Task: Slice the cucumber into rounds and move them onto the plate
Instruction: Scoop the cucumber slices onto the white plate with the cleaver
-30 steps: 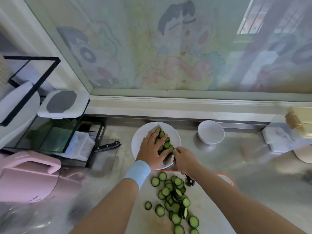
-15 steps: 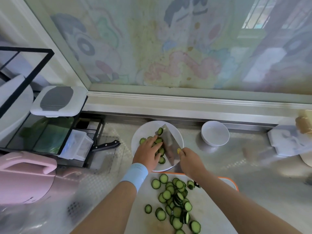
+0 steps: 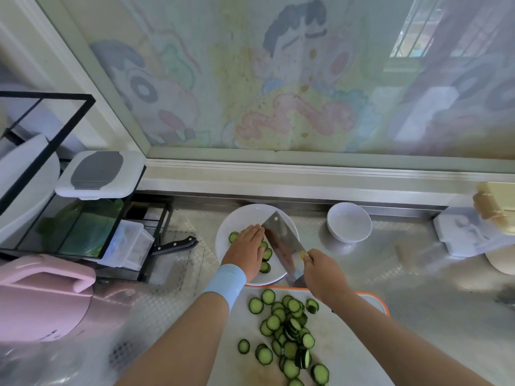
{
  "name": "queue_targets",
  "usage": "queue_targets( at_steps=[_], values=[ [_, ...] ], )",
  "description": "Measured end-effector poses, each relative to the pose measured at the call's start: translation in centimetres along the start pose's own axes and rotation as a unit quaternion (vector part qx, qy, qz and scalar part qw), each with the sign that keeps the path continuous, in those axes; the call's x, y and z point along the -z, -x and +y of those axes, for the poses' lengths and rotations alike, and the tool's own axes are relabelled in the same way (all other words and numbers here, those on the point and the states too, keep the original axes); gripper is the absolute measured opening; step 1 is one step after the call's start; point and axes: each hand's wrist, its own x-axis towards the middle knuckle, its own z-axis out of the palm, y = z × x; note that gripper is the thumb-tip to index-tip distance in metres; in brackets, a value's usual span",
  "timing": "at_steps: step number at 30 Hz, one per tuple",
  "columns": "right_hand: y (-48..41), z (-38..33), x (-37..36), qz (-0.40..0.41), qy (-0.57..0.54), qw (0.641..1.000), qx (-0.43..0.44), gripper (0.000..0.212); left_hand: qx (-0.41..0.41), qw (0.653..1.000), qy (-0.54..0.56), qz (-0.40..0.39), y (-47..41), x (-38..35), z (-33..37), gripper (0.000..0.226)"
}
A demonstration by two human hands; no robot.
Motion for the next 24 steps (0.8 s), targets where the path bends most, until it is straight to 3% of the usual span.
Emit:
queue_targets(
  at_steps=[3,7,11,15,19,21,24],
  values=[
    [0.5,-0.1,0.5,-0.011,0.03,0.999,0.01,0.023,-0.032,0.999,-0.02,0.004,0.8,0.1,0.2,0.052],
    [2.1,0.0,1.0,0.034,-0.015,0.999,-0.005,0.032,-0.018,0.995,0.061,0.073,3.3,0.5,1.7,0.044],
    [5.8,1.6,1.7,0.06,-0.042,0.997,-0.035,0.033,-0.086,0.985,0.097,0.114,7.2,-0.3,4.3,0.029],
    [10.2,5.3,1.7,0.082,-0.041,0.993,-0.07,0.032,-0.108,0.988,0.111,0.008,9.6,-2.0,7.4,0.043],
    [13.2,9.5,0.4,0.067,-0.05,0.99,-0.115,0.033,-0.107,0.981,0.001,-0.162,10.5,-3.7,9.2,0.072],
    [14.4,11.3,-0.3,0.065,-0.06,0.988,-0.13,0.033,-0.106,0.977,-0.01,-0.185,11.2,-4.2,9.4,0.073],
    [15.9,13.3,-1.4,0.068,-0.092,0.982,-0.148,0.028,-0.105,0.982,0.005,-0.156,12.5,-4.5,9.4,0.075]
  ],
)
